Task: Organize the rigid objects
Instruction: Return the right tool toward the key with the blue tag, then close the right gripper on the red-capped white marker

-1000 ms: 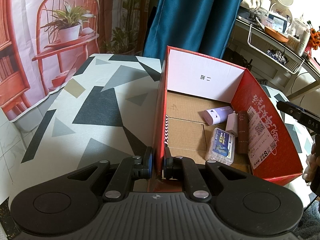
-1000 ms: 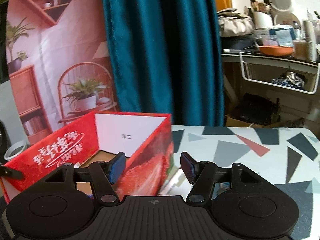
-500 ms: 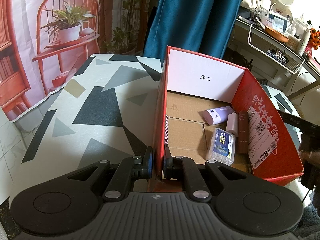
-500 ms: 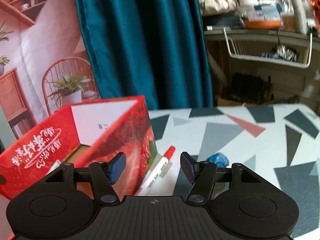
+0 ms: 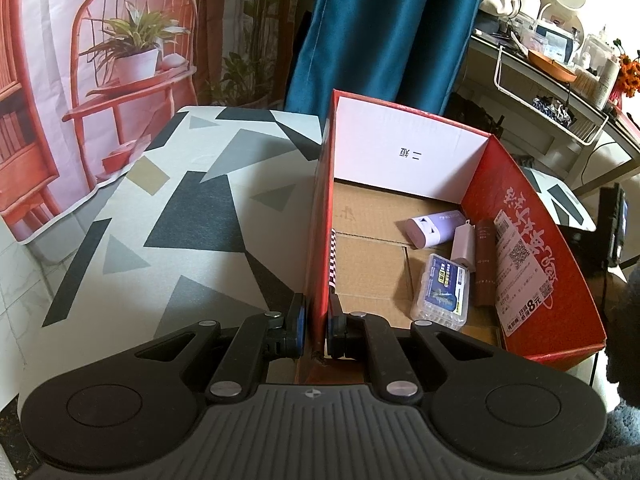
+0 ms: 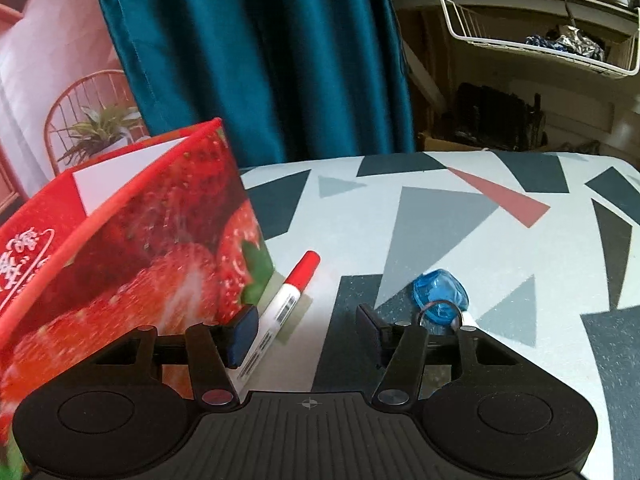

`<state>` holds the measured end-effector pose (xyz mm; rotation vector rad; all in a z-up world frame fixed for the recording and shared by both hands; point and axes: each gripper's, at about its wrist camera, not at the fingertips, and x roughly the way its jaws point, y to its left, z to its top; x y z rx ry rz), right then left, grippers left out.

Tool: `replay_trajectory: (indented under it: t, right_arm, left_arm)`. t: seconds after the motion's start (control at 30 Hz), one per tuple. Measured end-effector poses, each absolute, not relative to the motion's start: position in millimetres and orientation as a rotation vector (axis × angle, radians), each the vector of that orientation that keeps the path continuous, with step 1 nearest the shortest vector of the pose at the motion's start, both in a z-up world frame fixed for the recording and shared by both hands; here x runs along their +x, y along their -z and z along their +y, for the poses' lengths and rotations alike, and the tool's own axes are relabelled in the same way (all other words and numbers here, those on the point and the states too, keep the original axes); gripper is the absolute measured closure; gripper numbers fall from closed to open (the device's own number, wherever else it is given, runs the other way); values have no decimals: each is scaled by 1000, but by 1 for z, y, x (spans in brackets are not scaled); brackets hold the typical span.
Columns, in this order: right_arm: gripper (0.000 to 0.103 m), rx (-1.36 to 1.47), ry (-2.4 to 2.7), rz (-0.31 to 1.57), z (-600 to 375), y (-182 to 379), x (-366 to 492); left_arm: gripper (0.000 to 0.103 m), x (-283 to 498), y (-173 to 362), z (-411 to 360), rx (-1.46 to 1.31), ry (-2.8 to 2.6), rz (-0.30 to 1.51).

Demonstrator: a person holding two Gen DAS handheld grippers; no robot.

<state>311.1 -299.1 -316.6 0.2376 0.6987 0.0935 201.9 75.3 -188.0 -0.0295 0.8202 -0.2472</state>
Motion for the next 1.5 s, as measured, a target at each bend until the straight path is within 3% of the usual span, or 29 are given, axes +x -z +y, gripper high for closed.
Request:
replay_trajectory:
  t: [0.17,0.37,0.87,1.27,1.5]
  right_arm:
    - [54,217,-98,715,-294,318,327]
    - [68,244,-124,775,-295,322,348]
    - [71,3,-133,770,-263,325,307]
    - [72,17,-113,727,-263,329,257]
    - [78,43,-85,740,-270,328,265]
  left_arm:
    - [92,202,188,76,-34,248,821]
    - [92,202,189,77,-38,251,822]
    - [92,202,189,76,-41,251,817]
    - [92,201,189,77,-46,250,815]
    - [92,202,189,78,-48,248,816]
